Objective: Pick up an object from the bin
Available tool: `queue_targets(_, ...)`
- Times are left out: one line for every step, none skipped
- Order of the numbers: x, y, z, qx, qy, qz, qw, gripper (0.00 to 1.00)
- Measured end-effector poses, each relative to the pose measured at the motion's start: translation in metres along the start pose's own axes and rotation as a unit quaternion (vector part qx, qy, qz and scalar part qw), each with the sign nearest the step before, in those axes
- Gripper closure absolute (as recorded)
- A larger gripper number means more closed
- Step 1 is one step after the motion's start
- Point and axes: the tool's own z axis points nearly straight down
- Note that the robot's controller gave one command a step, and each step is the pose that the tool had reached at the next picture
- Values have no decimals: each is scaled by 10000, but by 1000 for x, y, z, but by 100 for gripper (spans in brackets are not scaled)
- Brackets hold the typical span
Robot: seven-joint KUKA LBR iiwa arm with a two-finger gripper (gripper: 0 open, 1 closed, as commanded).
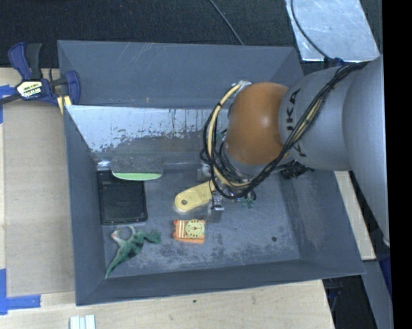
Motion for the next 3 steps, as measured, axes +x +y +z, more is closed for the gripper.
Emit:
queue_targets(1, 24, -47, 7, 12, 135, 9999, 0)
queue_targets(-5, 5, 21, -1, -9, 19, 10000, 0)
queue_targets(-36, 2, 19, -3, -77, -1509, 9885, 0)
